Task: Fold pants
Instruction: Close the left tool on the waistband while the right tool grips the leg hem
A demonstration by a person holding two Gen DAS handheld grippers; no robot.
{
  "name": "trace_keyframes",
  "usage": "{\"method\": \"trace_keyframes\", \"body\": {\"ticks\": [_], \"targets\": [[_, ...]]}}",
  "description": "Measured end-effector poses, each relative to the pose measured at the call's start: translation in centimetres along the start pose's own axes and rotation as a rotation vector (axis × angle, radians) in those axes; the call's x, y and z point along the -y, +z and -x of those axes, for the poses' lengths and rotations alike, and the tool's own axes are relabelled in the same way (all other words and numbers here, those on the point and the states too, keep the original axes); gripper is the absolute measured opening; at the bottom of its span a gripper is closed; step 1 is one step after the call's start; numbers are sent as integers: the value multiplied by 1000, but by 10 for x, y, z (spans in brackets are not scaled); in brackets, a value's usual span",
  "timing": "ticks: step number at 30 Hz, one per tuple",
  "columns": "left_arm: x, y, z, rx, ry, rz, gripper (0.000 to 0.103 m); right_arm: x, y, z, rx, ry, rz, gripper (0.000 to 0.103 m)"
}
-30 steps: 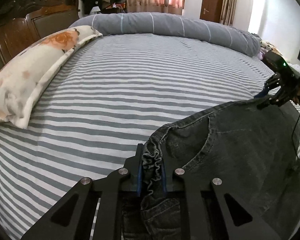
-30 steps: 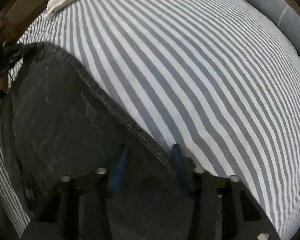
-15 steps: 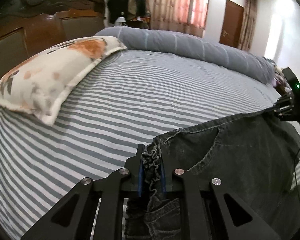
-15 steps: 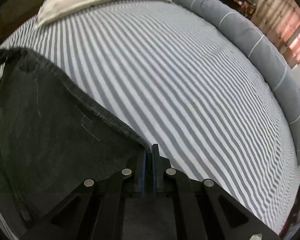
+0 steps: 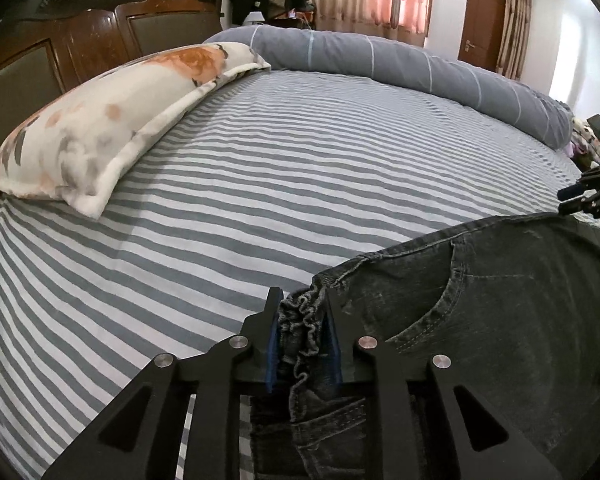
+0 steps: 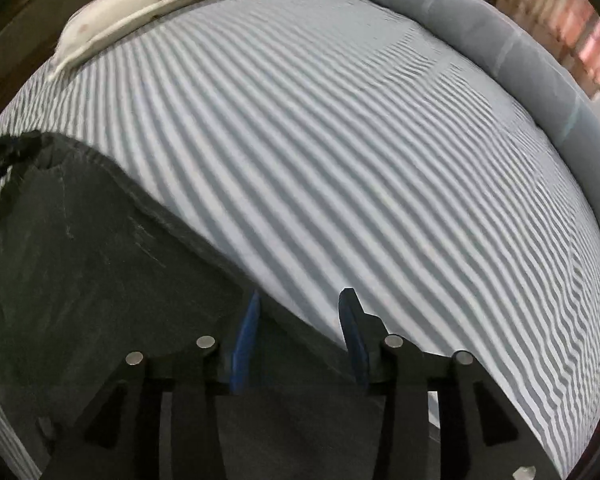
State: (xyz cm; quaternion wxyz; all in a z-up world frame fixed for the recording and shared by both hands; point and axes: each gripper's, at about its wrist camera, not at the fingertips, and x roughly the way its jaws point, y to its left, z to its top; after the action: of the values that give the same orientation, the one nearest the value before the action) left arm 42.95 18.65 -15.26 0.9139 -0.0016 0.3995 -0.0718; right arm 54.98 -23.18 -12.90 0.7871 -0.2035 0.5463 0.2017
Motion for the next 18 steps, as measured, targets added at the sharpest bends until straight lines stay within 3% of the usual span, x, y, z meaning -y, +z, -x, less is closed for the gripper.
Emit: {"method": "trace_keyframes", "body": {"ticks": [8, 11, 15, 18], "targets": [[-4, 0, -1, -19, -31, 2, 28, 24, -19, -19, -112, 18, 37, 37], [-6, 0, -7, -37, -40, 4, 34, 30, -19, -32, -125, 38, 41, 38], [-5, -2, -14, -72, -72, -9, 52, 50, -20, -38, -128, 119, -14, 40], [1, -1, -19, -78, -60, -43, 55, 54, -22, -40, -127, 129, 24, 40]]}}
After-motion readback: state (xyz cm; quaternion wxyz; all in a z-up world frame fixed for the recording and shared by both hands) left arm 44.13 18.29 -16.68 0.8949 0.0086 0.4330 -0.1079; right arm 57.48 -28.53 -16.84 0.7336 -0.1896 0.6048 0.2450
